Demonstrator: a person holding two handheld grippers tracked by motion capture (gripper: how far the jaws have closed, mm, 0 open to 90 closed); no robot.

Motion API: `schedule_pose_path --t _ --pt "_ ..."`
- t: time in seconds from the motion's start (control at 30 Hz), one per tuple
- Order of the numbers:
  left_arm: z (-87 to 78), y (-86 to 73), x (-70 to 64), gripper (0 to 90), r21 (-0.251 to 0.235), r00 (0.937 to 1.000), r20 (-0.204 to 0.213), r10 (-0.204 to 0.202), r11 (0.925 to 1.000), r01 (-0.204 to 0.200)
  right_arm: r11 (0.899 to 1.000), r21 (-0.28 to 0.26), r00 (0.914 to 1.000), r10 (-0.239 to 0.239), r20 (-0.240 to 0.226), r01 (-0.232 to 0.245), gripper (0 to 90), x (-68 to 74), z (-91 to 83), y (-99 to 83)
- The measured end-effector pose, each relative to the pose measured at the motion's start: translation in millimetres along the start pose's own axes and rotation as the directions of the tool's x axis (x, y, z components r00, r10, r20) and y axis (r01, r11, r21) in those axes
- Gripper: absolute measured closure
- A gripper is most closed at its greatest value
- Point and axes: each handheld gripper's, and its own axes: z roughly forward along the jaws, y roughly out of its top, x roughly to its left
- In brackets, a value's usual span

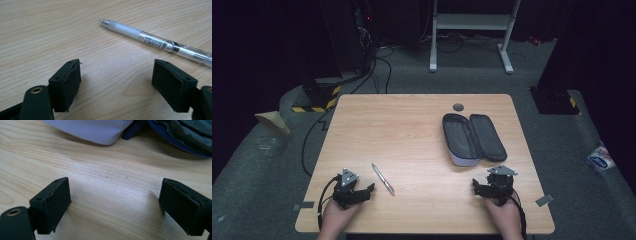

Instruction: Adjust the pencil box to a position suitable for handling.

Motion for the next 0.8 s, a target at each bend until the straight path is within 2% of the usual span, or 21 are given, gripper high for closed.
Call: schedule_pose_path --t 0.4,0.8 --pt "-1.5 -1.0 -3.9 23.9 0.002 0.9992 -0.033 -0.025 0.9997 0.025 1.0 0.0 1.0 0.002 -0.001 -0.002 10.1 -0.1 -0.1 0.0" --pt "-0.2 -0.3 -5.0 21.3 0.003 0.9993 -0.031 -0.023 0.9997 0.023 1.0 0.0 1.0 -0.006 -0.008 0.006 10.3 -0.4 -0.8 -0.7"
